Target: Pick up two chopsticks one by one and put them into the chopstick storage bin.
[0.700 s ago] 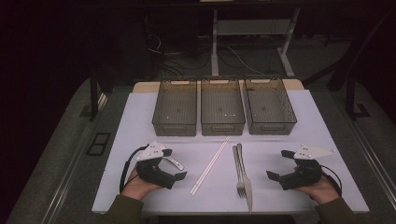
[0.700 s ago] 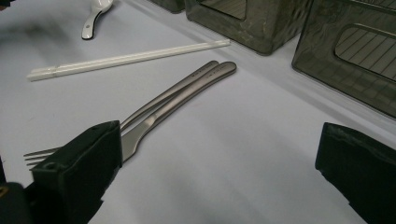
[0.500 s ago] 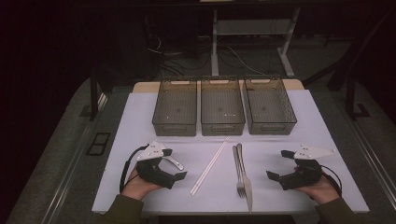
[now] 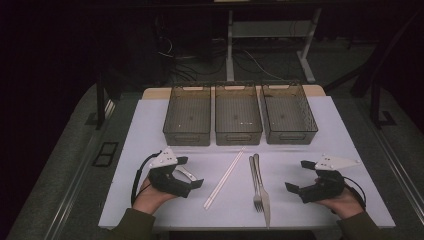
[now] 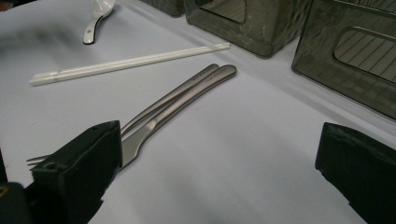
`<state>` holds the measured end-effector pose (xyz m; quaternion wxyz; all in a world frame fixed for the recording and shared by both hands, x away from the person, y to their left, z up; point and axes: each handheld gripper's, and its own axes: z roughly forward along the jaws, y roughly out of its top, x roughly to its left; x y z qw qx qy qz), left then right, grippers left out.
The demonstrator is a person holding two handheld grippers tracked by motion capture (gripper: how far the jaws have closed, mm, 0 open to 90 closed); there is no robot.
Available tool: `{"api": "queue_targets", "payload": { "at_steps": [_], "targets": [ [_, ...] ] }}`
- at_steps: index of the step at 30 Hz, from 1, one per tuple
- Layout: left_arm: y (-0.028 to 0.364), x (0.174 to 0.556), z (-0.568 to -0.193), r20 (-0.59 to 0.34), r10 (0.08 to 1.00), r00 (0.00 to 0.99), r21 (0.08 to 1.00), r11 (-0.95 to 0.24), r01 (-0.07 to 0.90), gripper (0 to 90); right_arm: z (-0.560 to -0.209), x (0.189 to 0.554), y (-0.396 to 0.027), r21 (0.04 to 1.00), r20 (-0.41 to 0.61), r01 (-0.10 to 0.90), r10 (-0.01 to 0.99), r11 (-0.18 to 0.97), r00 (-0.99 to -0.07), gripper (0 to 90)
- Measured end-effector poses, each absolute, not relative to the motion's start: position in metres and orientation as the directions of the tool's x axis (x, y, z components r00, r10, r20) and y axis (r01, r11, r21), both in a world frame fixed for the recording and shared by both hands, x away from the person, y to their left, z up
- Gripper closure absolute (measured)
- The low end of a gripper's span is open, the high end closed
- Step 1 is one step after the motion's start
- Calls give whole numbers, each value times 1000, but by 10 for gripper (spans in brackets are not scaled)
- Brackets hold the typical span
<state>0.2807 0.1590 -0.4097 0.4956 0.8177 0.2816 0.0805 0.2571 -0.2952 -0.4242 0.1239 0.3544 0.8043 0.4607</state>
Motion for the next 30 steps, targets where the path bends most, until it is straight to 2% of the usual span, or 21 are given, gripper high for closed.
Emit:
{"api": "queue_targets", "payload": {
  "at_steps": [30],
  "targets": [
    [127, 286, -404, -142, 512, 847, 865, -352, 357, 215, -425, 257, -295, 825, 140, 467, 686, 318, -714, 7]
  ]
}}
